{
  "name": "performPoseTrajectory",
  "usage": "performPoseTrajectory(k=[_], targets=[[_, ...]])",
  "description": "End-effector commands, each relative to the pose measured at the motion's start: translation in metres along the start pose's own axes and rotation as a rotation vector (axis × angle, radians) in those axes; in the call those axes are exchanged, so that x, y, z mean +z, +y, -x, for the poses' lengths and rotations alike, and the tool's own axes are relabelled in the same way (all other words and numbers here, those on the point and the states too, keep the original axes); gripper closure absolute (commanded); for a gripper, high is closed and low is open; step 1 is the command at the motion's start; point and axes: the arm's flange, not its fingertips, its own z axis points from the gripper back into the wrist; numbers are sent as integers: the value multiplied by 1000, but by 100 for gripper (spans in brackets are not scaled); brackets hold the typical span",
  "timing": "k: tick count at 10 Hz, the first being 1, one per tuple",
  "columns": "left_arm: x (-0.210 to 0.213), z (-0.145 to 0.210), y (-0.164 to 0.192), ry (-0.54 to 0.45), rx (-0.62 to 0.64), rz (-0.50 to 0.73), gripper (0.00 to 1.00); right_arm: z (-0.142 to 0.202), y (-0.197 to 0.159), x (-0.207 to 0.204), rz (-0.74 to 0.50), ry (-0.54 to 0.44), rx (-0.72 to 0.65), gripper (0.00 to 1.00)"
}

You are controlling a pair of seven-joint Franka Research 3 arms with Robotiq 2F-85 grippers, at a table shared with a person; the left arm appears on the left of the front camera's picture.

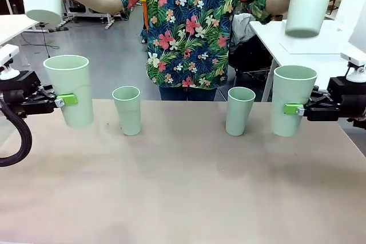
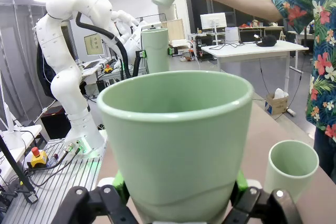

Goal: Stack the cups and store them in the basket.
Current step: Place the stack of Reusable plastic cups into the Pantry Basket.

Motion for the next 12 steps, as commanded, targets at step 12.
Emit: performPoseTrajectory(k=[12], targets=[[-1,-1,-1,-2,-3,2,14,-1,0,0,4,3,2,13]])
